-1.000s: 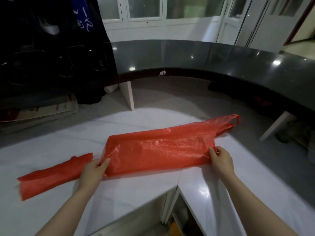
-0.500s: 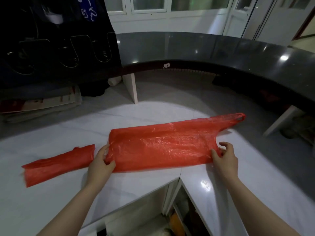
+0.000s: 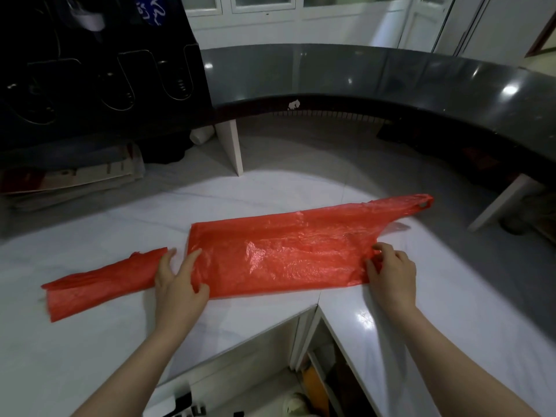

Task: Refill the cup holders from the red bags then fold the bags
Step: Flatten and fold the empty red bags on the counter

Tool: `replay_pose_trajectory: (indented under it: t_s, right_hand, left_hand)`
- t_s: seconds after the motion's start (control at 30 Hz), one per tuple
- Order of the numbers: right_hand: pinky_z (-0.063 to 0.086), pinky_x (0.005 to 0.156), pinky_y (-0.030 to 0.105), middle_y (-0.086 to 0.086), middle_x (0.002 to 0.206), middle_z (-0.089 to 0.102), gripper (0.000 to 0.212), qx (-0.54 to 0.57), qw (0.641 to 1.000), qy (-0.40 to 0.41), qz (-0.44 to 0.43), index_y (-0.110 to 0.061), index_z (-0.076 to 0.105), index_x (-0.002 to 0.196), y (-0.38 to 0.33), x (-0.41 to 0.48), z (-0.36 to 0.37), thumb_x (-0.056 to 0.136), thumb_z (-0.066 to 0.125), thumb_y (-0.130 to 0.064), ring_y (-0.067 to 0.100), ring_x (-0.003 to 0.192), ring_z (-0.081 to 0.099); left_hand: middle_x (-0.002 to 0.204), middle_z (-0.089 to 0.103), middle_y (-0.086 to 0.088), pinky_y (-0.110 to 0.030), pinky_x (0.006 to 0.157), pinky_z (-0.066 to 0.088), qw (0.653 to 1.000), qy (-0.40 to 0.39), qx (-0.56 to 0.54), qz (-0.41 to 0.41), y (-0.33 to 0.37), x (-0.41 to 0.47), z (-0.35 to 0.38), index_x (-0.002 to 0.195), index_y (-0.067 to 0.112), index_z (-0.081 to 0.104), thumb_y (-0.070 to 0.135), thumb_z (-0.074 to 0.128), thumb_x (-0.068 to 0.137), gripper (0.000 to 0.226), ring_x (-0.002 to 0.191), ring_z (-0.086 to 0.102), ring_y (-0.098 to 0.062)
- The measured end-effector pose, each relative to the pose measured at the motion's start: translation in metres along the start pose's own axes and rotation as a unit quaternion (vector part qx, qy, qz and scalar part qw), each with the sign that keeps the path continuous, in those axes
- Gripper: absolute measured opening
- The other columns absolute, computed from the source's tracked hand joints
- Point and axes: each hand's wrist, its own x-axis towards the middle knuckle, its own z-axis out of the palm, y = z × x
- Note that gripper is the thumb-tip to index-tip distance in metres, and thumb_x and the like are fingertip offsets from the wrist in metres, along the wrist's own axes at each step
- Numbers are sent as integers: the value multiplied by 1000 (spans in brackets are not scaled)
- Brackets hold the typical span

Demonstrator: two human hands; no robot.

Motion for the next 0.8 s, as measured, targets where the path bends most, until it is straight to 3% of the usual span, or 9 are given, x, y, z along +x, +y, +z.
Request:
replay_pose_trajectory:
  t_s: [0.17, 0.4, 0.57, 0.7, 0.8]
  right_hand:
    - [53, 78, 48, 5, 94, 69, 32, 47, 998, -35, -6, -19, 53, 122, 0, 0, 2, 90, 58, -17, 26, 84, 63]
    - [51, 70, 37, 1, 93, 69, 30, 50, 998, -27, 11, -22, 52, 121, 3, -1, 4, 92, 58, -21, 21, 81, 63]
    - [40, 64, 29, -1, 92, 67, 28, 42, 998, -10, 34, -23, 52, 119, 3, -1, 5, 91, 57, -22, 19, 78, 60]
    - [39, 63, 28, -3, 94, 67, 29, 27, 999, -6, 34, -22, 53, 118, 0, -3, 3, 90, 57, -20, 20, 81, 62]
    - [42, 66, 28, -3, 98, 66, 31, 20, 999, -2, 40, -22, 52, 120, -1, -4, 3, 89, 56, -22, 20, 84, 63]
  left_hand:
    - [159, 15, -4, -43, 118, 6, 986, -37, 107, 123, 34, 22, 11, 142, 29, 39, 29, 57, 89, 56, 147, 5, -22]
    - [160, 3, -5, -51, 117, -2, 952, -194, 231, 54, 38, 52, 40, 151, 37, 10, 68, 20, 89, 70, 146, -3, -33]
    - [160, -10, -6, -52, 117, -6, 943, -202, 261, 40, 19, 30, 51, 148, 40, -13, 83, 0, 74, 86, 145, -9, -35]
    - [159, -13, -4, -58, 113, -7, 942, -202, 267, 26, 23, 24, 50, 147, 40, -15, 82, 6, 77, 84, 144, -13, -35]
    - [160, -8, -4, -57, 113, -2, 960, -161, 229, 6, 29, 19, 43, 150, 36, -4, 76, 17, 84, 81, 145, -10, -33]
